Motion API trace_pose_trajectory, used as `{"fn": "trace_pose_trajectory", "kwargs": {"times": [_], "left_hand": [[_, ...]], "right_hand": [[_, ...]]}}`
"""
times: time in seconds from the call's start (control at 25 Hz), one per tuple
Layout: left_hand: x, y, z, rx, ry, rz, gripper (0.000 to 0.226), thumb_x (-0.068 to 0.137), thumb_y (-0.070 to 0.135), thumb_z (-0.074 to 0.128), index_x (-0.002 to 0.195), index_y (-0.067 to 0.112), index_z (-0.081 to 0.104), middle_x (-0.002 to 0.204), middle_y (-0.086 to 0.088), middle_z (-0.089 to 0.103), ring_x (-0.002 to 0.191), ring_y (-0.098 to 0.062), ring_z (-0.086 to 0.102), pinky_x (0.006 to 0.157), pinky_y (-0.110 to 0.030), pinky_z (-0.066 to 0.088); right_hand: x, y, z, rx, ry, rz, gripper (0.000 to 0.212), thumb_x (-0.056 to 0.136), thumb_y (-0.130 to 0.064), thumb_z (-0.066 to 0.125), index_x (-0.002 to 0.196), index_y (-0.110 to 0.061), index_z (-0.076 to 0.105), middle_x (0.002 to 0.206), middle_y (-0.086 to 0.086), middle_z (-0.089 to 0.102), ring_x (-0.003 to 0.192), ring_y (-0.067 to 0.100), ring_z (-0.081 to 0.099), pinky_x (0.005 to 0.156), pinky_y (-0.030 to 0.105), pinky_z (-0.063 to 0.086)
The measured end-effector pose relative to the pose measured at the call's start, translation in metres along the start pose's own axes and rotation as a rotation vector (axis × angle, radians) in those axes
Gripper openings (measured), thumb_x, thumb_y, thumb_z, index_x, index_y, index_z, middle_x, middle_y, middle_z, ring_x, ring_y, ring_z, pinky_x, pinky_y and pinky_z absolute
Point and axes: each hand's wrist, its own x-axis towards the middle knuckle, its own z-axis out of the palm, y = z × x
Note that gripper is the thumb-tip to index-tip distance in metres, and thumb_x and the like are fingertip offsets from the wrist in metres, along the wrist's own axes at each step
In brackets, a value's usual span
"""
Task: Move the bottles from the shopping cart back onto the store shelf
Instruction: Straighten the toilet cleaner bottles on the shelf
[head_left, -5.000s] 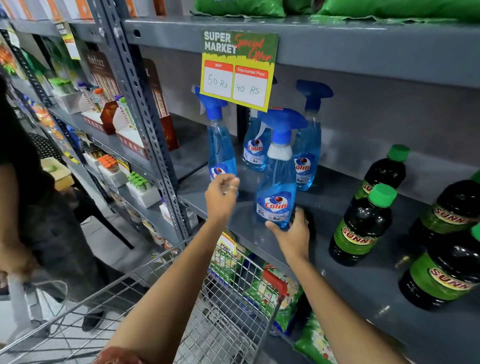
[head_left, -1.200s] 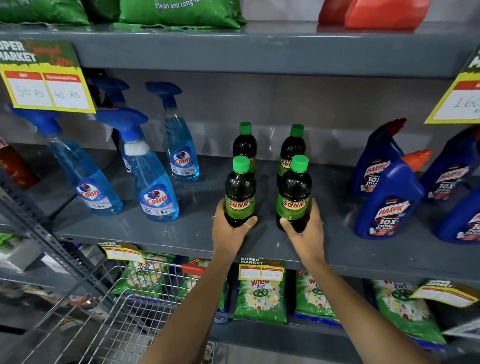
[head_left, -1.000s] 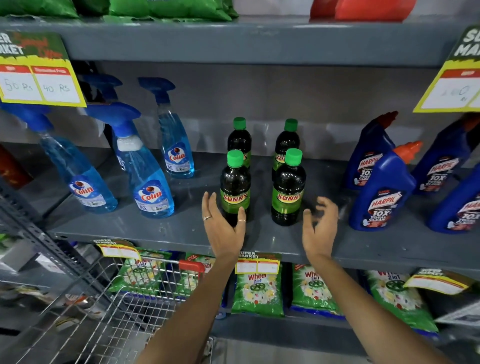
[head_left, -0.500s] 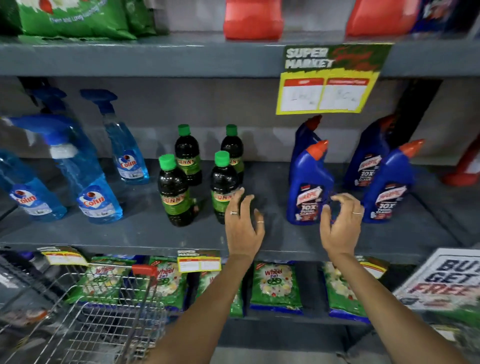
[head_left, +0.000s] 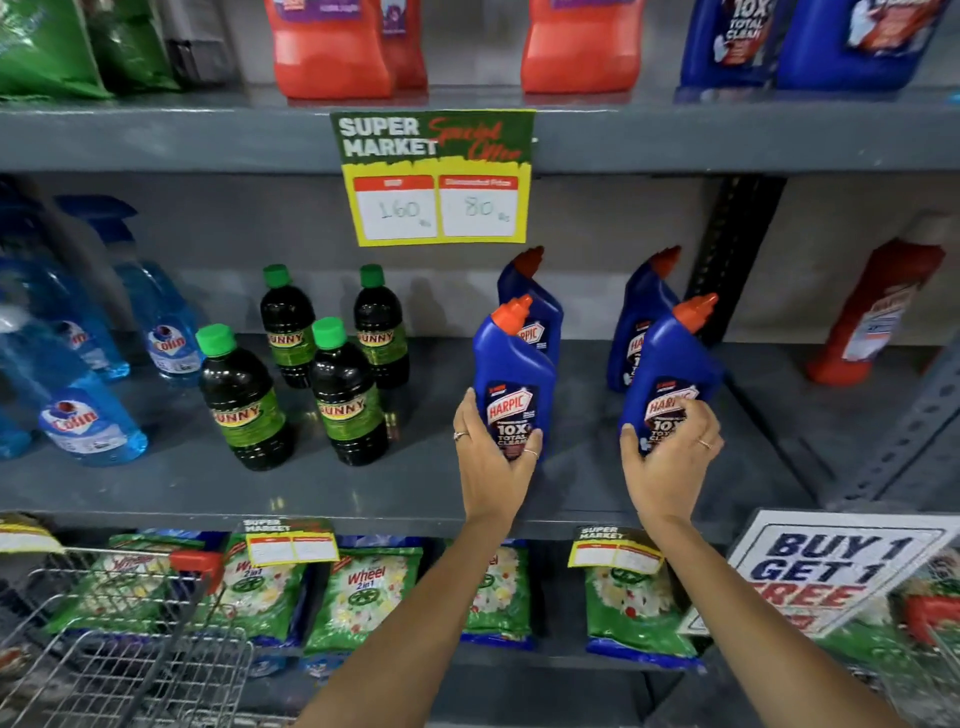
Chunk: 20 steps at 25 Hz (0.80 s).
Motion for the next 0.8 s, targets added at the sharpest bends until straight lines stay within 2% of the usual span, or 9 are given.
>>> {"fn": "trace_pose_trajectory", "kwargs": {"times": [0.08, 0.16, 0.28, 0.44, 0.8], "left_hand": [[-0.001, 0.004, 0.018, -0.011, 0.026, -0.111, 0.105, 0.067, 0.028, 0.078, 0.145, 0.009, 0.011, 0.145, -0.015, 0.03, 0.133, -0.025, 0.033, 0.111, -0.035, 0.033], [0.001, 0.007, 0.032, 0.038, 0.057, -0.212, 0.118, 0.061, 0.029, 0.082, 0.146, 0.011, 0.001, 0.147, -0.018, 0.026, 0.133, -0.031, 0.031, 0.111, -0.042, 0.034], [0.009, 0.007, 0.044, 0.1, 0.138, -0.305, 0.122, 0.058, 0.029, 0.083, 0.146, 0.013, -0.001, 0.141, -0.02, 0.031, 0.123, -0.036, 0.039, 0.104, -0.047, 0.041], [0.01, 0.005, 0.047, 0.079, 0.135, -0.288, 0.117, 0.058, 0.022, 0.081, 0.145, 0.011, 0.003, 0.137, -0.021, 0.031, 0.117, -0.034, 0.04, 0.1, -0.043, 0.04], [0.006, 0.008, 0.056, 0.053, 0.031, -0.245, 0.117, 0.061, 0.022, 0.082, 0.145, 0.008, 0.001, 0.139, -0.018, 0.029, 0.124, -0.029, 0.034, 0.104, -0.037, 0.035]], "right_hand": [[0.005, 0.008, 0.002, 0.0, -0.022, 0.07, 0.079, 0.069, -0.023, 0.076, 0.13, 0.002, 0.032, 0.138, 0.026, 0.034, 0.123, 0.042, 0.032, 0.102, 0.05, 0.034], [0.009, 0.015, 0.005, 0.025, -0.063, 0.118, 0.093, 0.065, -0.026, 0.079, 0.136, 0.0, 0.025, 0.144, 0.026, 0.027, 0.129, 0.04, 0.026, 0.107, 0.049, 0.03], [0.011, 0.023, 0.008, 0.115, -0.104, 0.181, 0.106, 0.063, -0.022, 0.082, 0.141, -0.002, 0.014, 0.147, 0.023, 0.022, 0.135, 0.036, 0.023, 0.11, 0.046, 0.029], [0.011, 0.025, 0.01, 0.142, -0.138, 0.227, 0.11, 0.065, -0.018, 0.082, 0.144, -0.004, 0.006, 0.148, 0.021, 0.024, 0.133, 0.035, 0.029, 0.108, 0.044, 0.032], [0.008, 0.026, 0.01, 0.143, -0.145, 0.225, 0.11, 0.067, -0.02, 0.08, 0.145, -0.006, 0.004, 0.148, 0.021, 0.024, 0.134, 0.035, 0.028, 0.109, 0.045, 0.031]]}}
